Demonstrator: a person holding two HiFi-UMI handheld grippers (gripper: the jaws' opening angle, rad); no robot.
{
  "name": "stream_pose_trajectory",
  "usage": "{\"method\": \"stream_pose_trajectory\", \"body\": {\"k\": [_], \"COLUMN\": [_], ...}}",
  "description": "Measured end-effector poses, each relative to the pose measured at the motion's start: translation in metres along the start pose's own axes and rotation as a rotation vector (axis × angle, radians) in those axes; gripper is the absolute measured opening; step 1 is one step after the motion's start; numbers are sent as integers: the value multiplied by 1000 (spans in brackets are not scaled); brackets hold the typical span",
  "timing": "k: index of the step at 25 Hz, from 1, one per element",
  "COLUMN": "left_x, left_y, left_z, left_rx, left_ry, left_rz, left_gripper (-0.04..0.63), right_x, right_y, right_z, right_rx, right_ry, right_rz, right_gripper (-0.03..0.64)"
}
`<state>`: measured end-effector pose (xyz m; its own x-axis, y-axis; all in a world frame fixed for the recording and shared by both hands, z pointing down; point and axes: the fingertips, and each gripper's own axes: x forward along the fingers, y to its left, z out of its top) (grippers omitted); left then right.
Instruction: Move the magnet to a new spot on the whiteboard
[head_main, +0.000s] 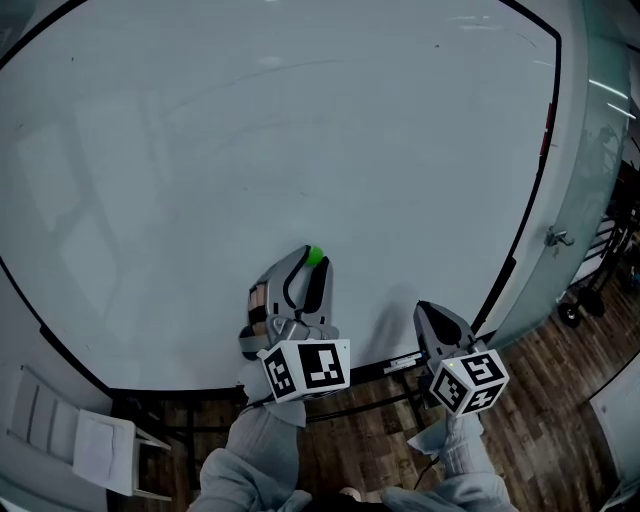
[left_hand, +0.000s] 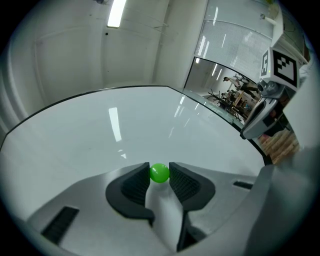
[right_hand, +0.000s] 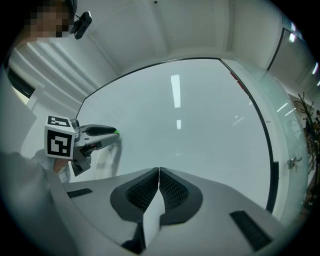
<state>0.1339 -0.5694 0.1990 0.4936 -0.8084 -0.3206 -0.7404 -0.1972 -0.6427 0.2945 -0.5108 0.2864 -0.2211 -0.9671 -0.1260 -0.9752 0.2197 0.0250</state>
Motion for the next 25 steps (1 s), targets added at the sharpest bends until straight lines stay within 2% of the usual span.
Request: {"method": "stream_pose_trajectory", "body": {"k": [12, 25], "left_x": [-35, -93], "left_y": [11, 29], "left_z": [-54, -107], "left_rx": [-71, -86], "left_ry": [112, 223], "left_rz": [-3, 24], "left_gripper": [126, 126], "right_x": [6, 3], "right_y": [32, 73], "right_z": [-29, -63], "right_rx": [38, 72], "right_ry": [52, 113], "right_rz": [41, 84], "right_gripper": [29, 29]}}
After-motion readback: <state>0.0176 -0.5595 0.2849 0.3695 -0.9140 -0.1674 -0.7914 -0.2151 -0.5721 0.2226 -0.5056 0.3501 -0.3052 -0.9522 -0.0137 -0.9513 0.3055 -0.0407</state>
